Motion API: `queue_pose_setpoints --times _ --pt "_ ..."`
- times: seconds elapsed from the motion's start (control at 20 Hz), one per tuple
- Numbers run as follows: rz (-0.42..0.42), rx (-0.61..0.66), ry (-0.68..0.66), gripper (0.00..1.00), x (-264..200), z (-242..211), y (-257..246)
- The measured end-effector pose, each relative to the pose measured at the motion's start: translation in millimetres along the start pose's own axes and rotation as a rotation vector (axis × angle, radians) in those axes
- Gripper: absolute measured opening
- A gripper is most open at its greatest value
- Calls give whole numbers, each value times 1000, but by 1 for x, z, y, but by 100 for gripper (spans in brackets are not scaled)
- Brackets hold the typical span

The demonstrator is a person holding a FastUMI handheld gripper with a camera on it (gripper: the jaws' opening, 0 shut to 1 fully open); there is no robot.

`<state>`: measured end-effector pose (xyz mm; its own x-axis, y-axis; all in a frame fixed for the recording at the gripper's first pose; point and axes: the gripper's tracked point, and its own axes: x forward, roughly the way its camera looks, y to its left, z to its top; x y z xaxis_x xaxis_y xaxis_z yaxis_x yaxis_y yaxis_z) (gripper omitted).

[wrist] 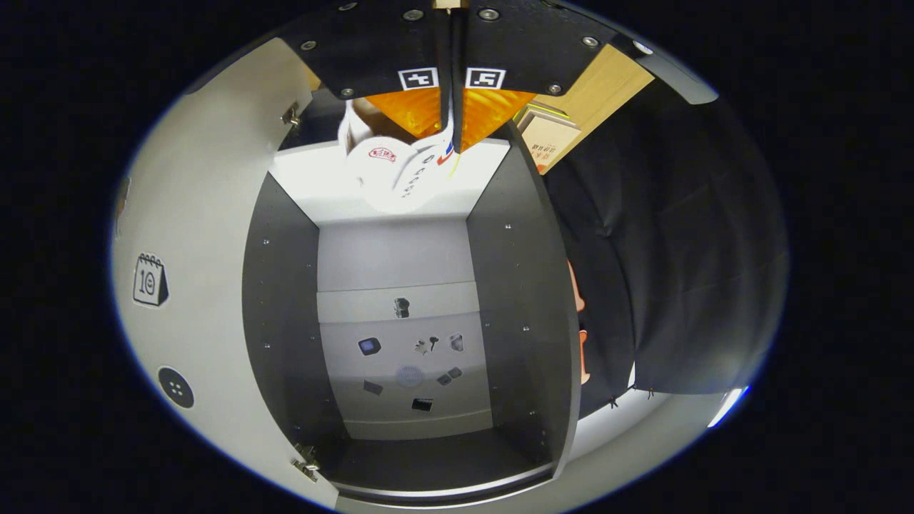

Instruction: Open the shoe cabinet door, grab the shoes and put them into the shoe cabinet, then close the shoe cabinet door.

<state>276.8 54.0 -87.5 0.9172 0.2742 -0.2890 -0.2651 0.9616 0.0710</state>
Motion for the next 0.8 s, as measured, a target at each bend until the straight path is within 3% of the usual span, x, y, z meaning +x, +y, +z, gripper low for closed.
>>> queue_pose_setpoints --times 0.55,0.8 --pt "-5 -33 60 0 150 14 -36" --pt "-12 -29 97 0 187 7 -43"
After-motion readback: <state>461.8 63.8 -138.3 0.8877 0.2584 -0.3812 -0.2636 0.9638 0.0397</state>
